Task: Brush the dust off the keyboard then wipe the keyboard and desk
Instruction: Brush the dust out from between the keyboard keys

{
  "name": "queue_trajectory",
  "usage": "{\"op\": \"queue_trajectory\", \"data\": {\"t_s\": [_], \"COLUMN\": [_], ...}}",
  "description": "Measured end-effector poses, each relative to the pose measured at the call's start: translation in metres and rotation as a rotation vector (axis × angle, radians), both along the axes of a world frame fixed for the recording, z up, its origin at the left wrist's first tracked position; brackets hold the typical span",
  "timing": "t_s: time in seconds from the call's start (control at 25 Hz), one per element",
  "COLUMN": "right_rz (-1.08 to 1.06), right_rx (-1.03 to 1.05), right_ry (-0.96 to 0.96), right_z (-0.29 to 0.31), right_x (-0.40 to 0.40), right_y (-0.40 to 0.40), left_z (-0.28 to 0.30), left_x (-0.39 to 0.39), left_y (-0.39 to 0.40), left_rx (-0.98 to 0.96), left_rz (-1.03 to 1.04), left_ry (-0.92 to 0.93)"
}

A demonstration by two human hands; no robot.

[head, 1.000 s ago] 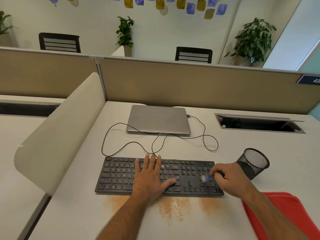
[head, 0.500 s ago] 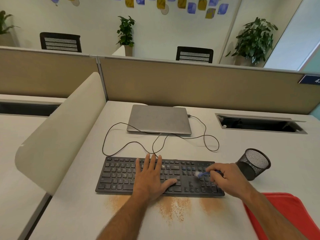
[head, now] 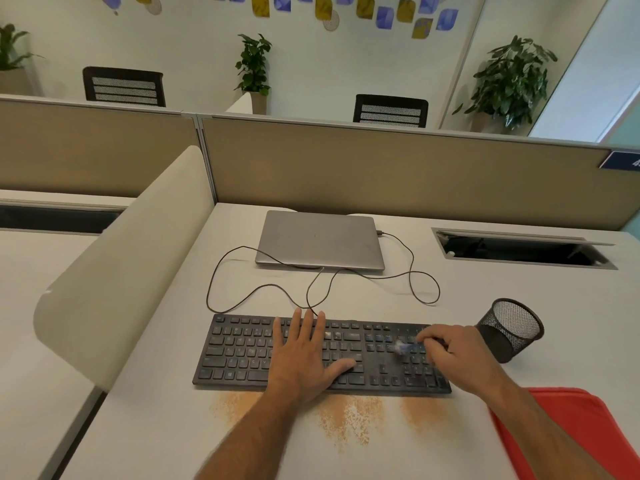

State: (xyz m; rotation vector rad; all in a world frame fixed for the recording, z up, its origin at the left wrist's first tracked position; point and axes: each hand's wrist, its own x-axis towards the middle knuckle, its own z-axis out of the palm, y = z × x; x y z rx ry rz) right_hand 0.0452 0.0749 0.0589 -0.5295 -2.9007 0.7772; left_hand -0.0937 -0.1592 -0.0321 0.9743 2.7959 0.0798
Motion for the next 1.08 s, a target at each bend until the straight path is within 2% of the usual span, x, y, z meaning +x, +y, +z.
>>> {"op": "queue_trajectory", "data": {"t_s": [0.04,0.12,0.28,0.32,0.44,0.52,0.64,0.72,0.84,1.0,1.08], "right_rz": [0.035,0.044,-0.256,-0.283,-0.213,-0.085,0.039,0.049,-0.059,0.053,0.079], "right_rx": [-0.041,0.052,0.39,0.381,0.151,0.102,0.169,0.177,0.094,0.151,0.045], "right_ry": [-0.008,-0.081,-0.102,-0.051,0.097,0.032,-0.097,-0.054,0.057,-0.074,-0.048], "right_z": [0.0,-0.004,-0.011,-0.012,-0.008,-0.008,-0.005,-0.001,0.0,-0.003,0.001], "right_x": [-0.001,-0.001,0.004,0.005,0.004,0.003,0.005,0.006,0.006,0.001,0.001], "right_y": [-0.004,-0.003,0.025,0.03,0.025,0.022,0.025,0.029,0.027,0.019,0.014], "left_z": [0.0,0.0,-0.001,-0.001,-0.001,0.0,0.0,0.0,-0.001,0.0,0.0], "left_x": [0.0,0.0,-0.001,0.0,0.0,0.0,0.0,0.0,0.0,0.0,0.0], "left_y": [0.0,0.0,0.0,0.0,0.0,0.0,0.0,0.0,0.001,0.0,0.0], "left_rx": [-0.002,-0.004,-0.004,-0.008,-0.012,-0.012,-0.015,-0.014,-0.013,-0.003,-0.001], "left_rz": [0.0,-0.002,-0.002,-0.003,0.0,-0.003,0.0,-0.002,-0.002,0.001,0.0], "left_ry": [-0.002,0.0,-0.001,0.0,0.006,0.005,0.005,0.008,0.005,0.001,-0.002]}}
